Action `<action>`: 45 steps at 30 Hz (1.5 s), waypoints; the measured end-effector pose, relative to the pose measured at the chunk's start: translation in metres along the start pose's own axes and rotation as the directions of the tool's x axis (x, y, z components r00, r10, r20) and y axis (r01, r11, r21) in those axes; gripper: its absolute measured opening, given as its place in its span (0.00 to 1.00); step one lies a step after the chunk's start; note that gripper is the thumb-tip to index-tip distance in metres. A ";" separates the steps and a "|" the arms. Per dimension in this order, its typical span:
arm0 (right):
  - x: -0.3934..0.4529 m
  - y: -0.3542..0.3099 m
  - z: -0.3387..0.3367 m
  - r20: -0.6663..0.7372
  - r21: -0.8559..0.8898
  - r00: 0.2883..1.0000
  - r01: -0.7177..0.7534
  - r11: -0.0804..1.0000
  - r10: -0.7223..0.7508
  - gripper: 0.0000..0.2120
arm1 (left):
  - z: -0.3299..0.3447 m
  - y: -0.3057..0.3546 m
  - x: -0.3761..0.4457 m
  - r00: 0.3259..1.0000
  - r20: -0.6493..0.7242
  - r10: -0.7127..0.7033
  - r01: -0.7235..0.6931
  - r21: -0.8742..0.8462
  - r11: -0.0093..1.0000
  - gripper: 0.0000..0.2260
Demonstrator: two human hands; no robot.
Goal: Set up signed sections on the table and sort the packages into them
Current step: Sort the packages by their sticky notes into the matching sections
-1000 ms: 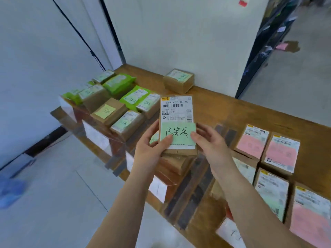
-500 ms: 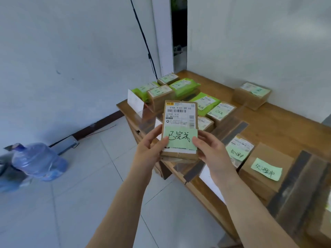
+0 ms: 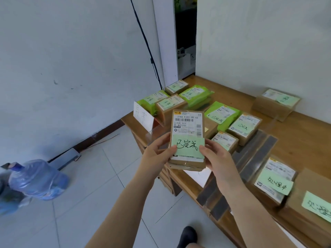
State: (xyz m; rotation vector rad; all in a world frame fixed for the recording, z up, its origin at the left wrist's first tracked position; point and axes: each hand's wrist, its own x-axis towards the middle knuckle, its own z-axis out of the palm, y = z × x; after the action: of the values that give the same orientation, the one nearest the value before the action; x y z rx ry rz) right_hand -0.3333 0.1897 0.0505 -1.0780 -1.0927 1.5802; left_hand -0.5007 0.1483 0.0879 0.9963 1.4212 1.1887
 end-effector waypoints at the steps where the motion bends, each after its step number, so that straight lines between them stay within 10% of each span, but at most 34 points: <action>1: 0.011 0.001 0.000 -0.014 0.007 1.000 -0.011 1.000 0.011 0.09 | -0.001 0.002 0.013 1.000 0.014 -0.010 0.010 0.019 1.000 0.17; 16: 0.096 0.002 -0.027 -0.396 0.012 0.916 -0.067 0.998 0.066 0.10 | 0.028 -0.007 0.162 0.947 0.301 -0.117 0.073 0.155 0.985 0.21; 29: 0.106 0.019 -0.032 -0.670 0.038 0.712 -0.251 0.967 0.211 0.11 | 0.057 -0.030 0.238 0.764 0.605 -0.225 0.054 0.288 0.956 0.19; 45: 0.107 0.031 -0.013 -0.798 -0.024 0.528 -0.510 0.860 0.291 0.15 | 0.074 -0.062 0.265 0.558 0.797 -0.230 -0.290 0.447 0.846 0.11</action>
State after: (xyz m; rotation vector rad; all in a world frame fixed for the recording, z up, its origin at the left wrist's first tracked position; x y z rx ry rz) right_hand -0.3494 0.2888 0.0012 -2.0746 -0.4362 1.0617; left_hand -0.4723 0.4064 -0.0224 1.6980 0.9090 0.1510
